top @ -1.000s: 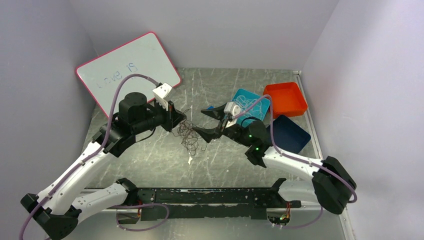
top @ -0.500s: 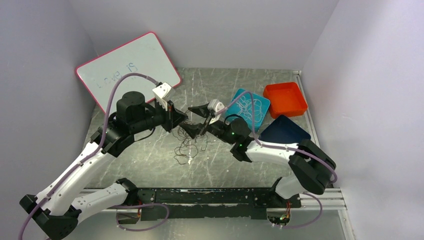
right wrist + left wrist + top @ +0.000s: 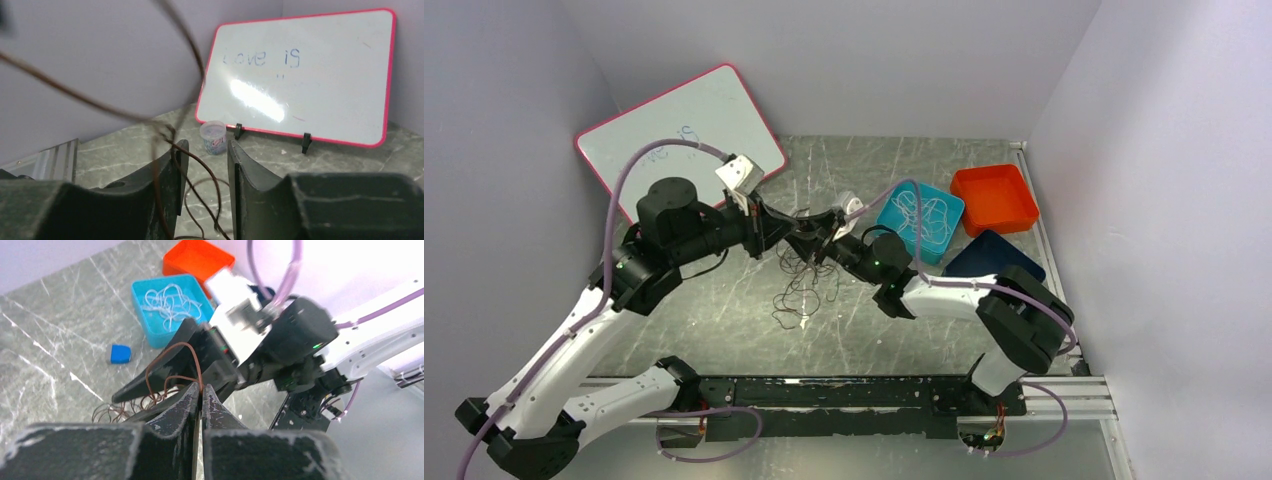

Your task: Untangle the cables

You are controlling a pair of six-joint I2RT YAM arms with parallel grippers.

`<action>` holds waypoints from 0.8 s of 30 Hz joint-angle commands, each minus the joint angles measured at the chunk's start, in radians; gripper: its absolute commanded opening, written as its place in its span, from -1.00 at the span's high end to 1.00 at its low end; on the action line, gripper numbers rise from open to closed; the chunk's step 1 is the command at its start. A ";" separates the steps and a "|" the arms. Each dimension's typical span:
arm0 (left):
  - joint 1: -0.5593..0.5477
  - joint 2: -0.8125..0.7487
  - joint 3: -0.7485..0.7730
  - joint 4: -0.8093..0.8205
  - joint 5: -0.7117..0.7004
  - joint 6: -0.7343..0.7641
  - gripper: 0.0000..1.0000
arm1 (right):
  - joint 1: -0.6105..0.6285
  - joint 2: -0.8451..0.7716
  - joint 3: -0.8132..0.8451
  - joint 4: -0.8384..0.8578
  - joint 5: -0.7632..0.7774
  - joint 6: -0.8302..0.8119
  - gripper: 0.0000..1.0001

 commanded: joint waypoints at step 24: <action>-0.006 0.055 0.461 -0.051 -0.125 -0.026 0.86 | 0.004 0.114 -0.202 0.067 0.060 0.097 0.87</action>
